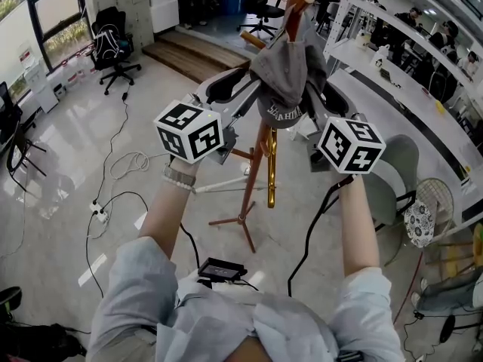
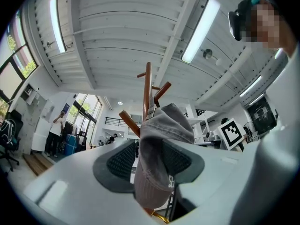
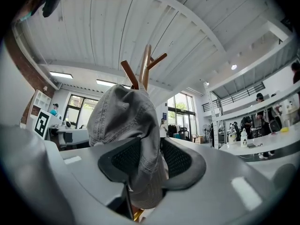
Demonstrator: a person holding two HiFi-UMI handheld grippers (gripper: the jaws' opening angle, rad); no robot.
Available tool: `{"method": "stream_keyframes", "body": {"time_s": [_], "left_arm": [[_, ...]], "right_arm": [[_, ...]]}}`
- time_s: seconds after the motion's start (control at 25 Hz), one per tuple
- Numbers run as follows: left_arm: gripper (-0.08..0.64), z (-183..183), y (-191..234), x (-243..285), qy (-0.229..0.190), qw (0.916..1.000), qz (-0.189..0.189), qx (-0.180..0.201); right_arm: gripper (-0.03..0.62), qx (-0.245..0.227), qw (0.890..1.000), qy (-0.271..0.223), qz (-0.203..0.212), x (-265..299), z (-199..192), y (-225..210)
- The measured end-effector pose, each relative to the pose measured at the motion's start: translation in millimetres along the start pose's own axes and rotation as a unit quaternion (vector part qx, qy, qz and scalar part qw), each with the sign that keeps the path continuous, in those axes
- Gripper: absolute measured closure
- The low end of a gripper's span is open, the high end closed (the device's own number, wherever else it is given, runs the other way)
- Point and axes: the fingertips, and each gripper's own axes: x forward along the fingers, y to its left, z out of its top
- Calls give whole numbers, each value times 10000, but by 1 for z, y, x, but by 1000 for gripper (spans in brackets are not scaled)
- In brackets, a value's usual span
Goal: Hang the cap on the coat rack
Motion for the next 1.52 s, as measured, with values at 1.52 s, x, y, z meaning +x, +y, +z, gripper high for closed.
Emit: {"method": "stream_keyframes", "body": {"time_s": [1.52], "left_arm": [[557, -32, -88, -75, 202, 9941, 186, 1046]], "right_arm": [[586, -426, 9966, -486, -518, -128, -36, 19]]}}
